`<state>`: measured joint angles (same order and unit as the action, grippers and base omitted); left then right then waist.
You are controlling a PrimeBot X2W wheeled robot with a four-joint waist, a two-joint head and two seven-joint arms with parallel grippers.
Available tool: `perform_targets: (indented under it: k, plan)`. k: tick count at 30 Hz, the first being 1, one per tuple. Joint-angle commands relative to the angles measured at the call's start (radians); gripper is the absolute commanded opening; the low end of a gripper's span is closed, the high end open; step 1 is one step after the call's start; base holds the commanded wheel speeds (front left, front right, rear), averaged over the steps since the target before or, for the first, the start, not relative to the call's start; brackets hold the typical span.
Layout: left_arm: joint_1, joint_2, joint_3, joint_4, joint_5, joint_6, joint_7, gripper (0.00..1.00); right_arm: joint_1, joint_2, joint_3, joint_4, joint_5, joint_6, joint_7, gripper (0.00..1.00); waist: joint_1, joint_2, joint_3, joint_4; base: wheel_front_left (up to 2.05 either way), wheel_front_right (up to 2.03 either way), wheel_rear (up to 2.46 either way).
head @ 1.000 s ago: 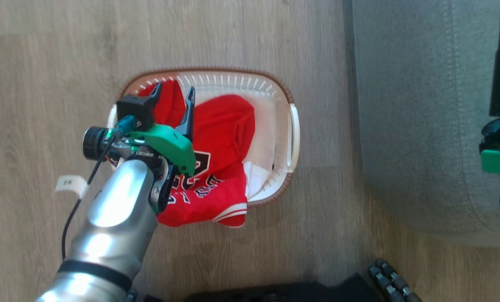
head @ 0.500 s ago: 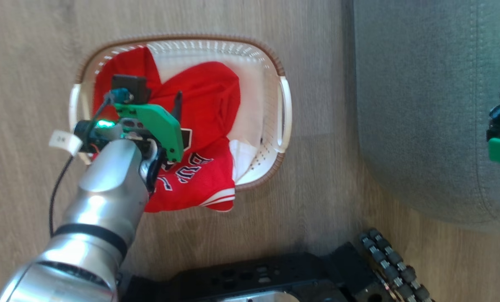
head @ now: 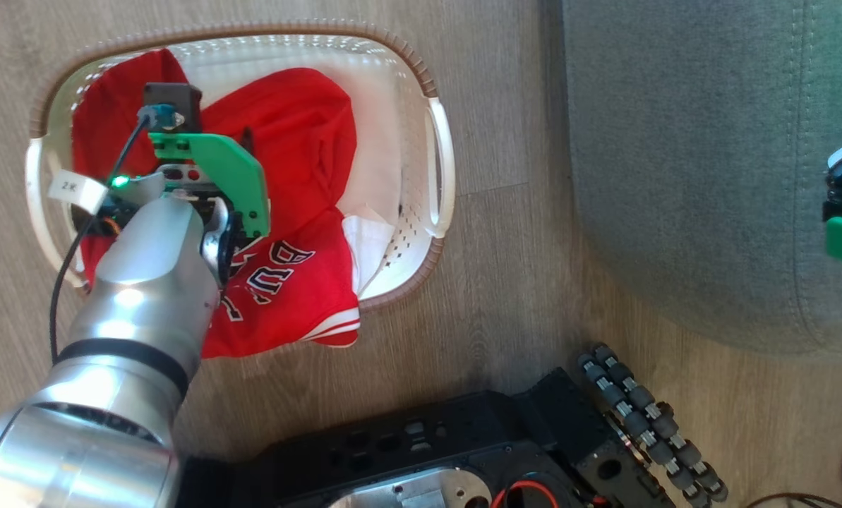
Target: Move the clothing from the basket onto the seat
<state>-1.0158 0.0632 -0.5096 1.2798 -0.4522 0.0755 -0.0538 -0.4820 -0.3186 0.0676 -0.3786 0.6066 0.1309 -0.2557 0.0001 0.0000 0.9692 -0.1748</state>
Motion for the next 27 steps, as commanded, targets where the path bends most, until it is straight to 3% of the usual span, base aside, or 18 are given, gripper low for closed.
perform_targets:
  k: [1, 10, 19, 20, 21, 22, 23, 27]
  plan:
    - [0.022, 0.030, 0.014, 0.000, -0.003, 0.015, 0.005, 1.00, 0.024, 0.000, 0.013, -0.039, -0.007, 0.000, -0.006, 1.00, -0.0001, 0.0000, 0.004, -0.006, 0.00, 0.00, 0.00]
    - [0.013, 0.065, -0.020, 0.008, 0.015, 0.029, 0.098, 1.00, 0.023, -0.005, 0.015, -0.046, -0.010, 0.000, -0.006, 1.00, -0.0001, 0.0000, 0.031, -0.020, 0.00, 0.00, 0.00]
    - [0.020, 0.056, -0.051, 0.010, 0.017, -0.004, 0.164, 1.00, 0.025, -0.016, 0.027, -0.043, -0.018, 0.000, -0.006, 1.00, -0.0001, 0.0000, 0.052, -0.021, 0.00, 0.00, 0.00]
    - [0.023, 0.054, -0.053, 0.010, 0.016, -0.005, 0.176, 0.80, 0.023, -0.016, 0.029, -0.042, -0.018, 0.000, -0.006, 1.00, -0.0001, 0.0000, 0.052, -0.020, 0.00, 0.00, 0.00]
    - [0.026, 0.052, -0.054, 0.010, 0.014, -0.007, 0.186, 0.46, 0.022, -0.017, 0.031, -0.042, -0.019, 0.000, -0.006, 1.00, -0.0001, 0.0000, 0.051, -0.020, 0.00, 0.00, 0.00]
    - [0.027, 0.051, -0.054, 0.011, 0.011, -0.009, 0.189, 0.20, 0.021, -0.018, 0.031, -0.041, -0.019, 0.000, -0.006, 1.00, -0.0001, 0.0000, 0.050, -0.019, 0.00, 0.00, 0.00]
    - [0.027, 0.051, -0.055, 0.011, 0.010, -0.009, 0.183, 0.00, 0.020, -0.019, 0.032, -0.040, -0.019, 0.000, -0.006, 1.00, -0.0001, 0.0000, 0.049, -0.019, 0.00, 0.00, 0.00]
    - [0.023, 0.050, -0.057, 0.011, 0.006, -0.015, 0.155, 0.00, 0.020, -0.019, 0.027, -0.037, -0.025, 0.000, -0.006, 1.00, -0.0001, 0.0000, 0.035, -0.010, 0.00, 0.00, 0.00]
